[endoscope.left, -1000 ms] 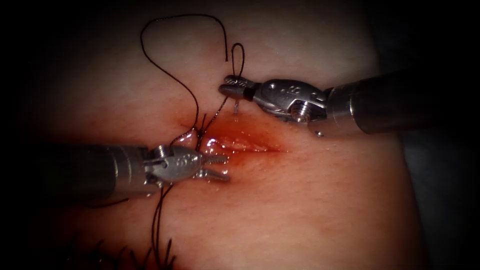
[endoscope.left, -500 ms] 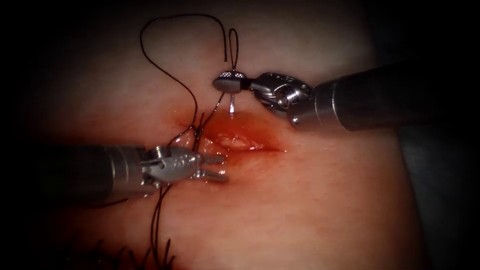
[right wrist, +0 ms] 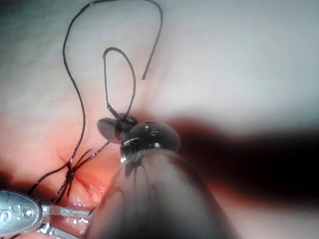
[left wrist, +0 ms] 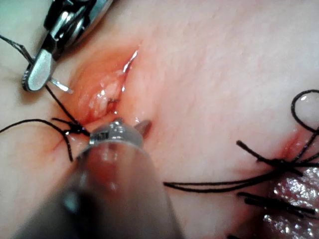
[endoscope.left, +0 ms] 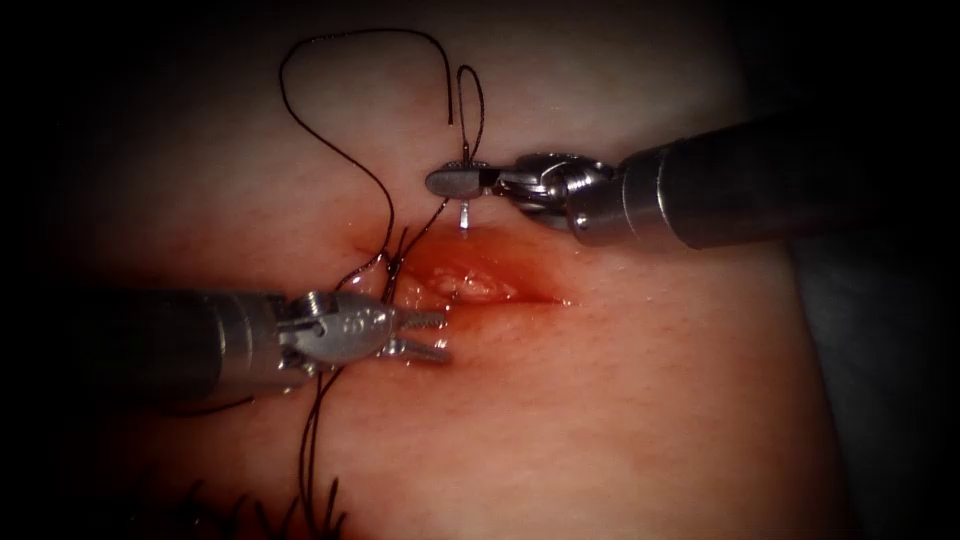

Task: Wound Closure
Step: Pass the needle through the tissue above the wound with the right gripper.

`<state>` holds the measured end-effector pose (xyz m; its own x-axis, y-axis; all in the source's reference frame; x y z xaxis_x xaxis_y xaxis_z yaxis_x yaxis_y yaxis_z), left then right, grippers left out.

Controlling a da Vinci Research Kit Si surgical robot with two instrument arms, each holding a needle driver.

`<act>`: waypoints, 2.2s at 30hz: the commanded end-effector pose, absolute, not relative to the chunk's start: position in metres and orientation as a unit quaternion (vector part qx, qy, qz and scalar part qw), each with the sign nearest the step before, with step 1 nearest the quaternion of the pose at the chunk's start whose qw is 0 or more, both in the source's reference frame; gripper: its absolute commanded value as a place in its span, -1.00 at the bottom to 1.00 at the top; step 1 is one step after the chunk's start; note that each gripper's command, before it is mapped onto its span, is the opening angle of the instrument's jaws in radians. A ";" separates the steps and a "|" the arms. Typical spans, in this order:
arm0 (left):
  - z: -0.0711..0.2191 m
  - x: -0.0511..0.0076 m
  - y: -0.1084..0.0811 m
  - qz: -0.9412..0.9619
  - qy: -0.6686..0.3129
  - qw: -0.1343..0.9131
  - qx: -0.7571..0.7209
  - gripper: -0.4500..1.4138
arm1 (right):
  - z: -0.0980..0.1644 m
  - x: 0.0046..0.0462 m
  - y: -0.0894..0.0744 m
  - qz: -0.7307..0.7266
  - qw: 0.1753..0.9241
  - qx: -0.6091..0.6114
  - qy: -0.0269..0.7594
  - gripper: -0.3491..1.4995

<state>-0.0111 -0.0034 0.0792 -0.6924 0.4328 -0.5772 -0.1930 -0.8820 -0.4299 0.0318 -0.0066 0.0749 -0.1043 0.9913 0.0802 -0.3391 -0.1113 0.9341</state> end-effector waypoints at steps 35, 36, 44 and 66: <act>0.079 -0.0109 -0.003 0.904 -0.172 0.172 -0.352 -0.41 | 0.075 0.0321 -0.006 0.562 0.594 0.230 0.527 0.66; 0.079 -0.0110 -0.003 0.904 -0.172 0.172 -0.352 -0.41 | 0.075 0.0321 -0.006 0.562 0.594 0.227 0.528 0.62; 0.079 -0.0110 -0.003 0.904 -0.172 0.175 -0.351 -0.41 | 0.074 0.0320 -0.005 0.557 0.605 0.215 0.527 0.26; 0.079 -0.0113 -0.004 0.904 -0.172 0.176 -0.350 -0.41 | 0.073 0.0306 -0.005 0.559 0.640 0.173 0.498 -1.00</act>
<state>-0.0108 -0.0035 0.0785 -0.6925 0.4395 -0.5721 -0.1989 -0.8786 -0.4342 0.0299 -0.0053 0.0727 -0.1204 0.8877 -0.4444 -0.5484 0.3137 0.7752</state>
